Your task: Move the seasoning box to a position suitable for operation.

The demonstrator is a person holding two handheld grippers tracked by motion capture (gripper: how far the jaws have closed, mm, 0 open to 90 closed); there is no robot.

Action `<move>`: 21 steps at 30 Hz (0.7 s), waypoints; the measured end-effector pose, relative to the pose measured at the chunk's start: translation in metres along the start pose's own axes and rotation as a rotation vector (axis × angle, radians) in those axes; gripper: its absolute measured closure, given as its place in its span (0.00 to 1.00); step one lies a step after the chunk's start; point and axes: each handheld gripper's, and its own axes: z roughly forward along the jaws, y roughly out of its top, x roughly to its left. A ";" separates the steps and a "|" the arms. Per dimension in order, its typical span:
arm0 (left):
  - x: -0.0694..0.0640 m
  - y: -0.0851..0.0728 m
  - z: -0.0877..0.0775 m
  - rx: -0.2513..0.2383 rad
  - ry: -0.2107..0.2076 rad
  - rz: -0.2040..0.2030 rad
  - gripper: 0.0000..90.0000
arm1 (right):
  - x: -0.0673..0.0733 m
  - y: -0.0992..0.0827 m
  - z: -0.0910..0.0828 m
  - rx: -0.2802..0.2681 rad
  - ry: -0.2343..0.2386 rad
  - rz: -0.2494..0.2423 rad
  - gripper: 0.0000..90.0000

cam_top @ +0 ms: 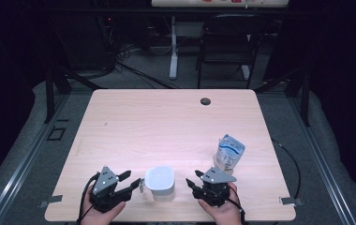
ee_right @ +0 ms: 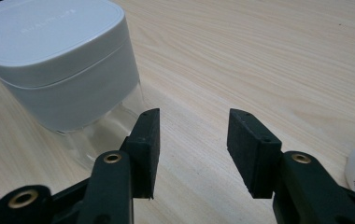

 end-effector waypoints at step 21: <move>-0.003 0.026 -0.003 -0.003 -0.038 0.027 0.92 | 0.008 0.004 0.000 -0.014 0.022 -0.028 0.60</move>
